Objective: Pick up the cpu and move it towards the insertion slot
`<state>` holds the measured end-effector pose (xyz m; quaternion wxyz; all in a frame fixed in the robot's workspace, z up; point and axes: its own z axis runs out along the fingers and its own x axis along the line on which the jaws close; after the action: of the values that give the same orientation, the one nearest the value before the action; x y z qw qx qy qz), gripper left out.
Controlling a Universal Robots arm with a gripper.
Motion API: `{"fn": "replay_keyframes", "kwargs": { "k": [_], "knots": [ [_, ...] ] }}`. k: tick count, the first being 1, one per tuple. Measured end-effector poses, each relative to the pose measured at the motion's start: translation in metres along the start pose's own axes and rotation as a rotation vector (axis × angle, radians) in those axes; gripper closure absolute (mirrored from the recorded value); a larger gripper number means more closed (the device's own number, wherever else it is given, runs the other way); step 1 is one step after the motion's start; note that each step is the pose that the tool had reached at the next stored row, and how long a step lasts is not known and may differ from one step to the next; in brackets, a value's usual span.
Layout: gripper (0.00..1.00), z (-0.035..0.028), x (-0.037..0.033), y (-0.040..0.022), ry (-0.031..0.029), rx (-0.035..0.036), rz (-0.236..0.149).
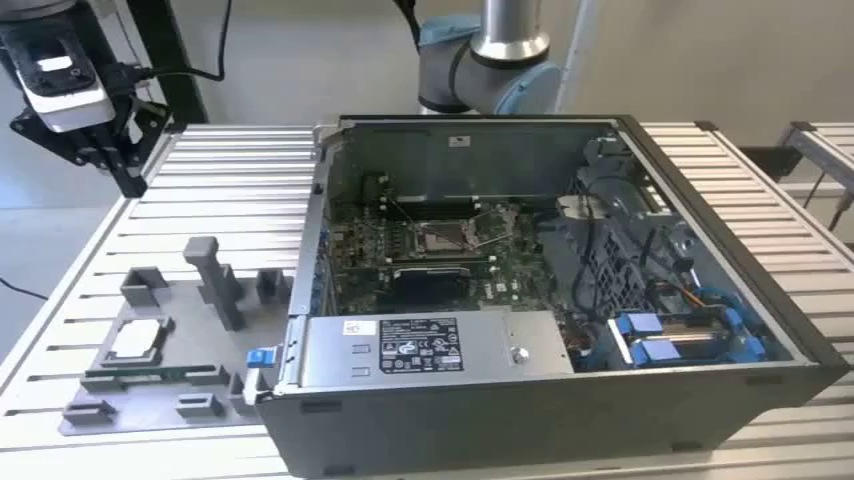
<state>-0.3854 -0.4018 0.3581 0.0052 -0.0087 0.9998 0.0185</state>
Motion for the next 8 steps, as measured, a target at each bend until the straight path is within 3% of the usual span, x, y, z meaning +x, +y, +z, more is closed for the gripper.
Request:
{"fn": "replay_keyframes", "kwargs": {
  "k": [8],
  "knots": [
    [1.00, 0.0000, 0.0000, 0.0000, 0.0000, 0.0000, 0.000]
  ]
}}
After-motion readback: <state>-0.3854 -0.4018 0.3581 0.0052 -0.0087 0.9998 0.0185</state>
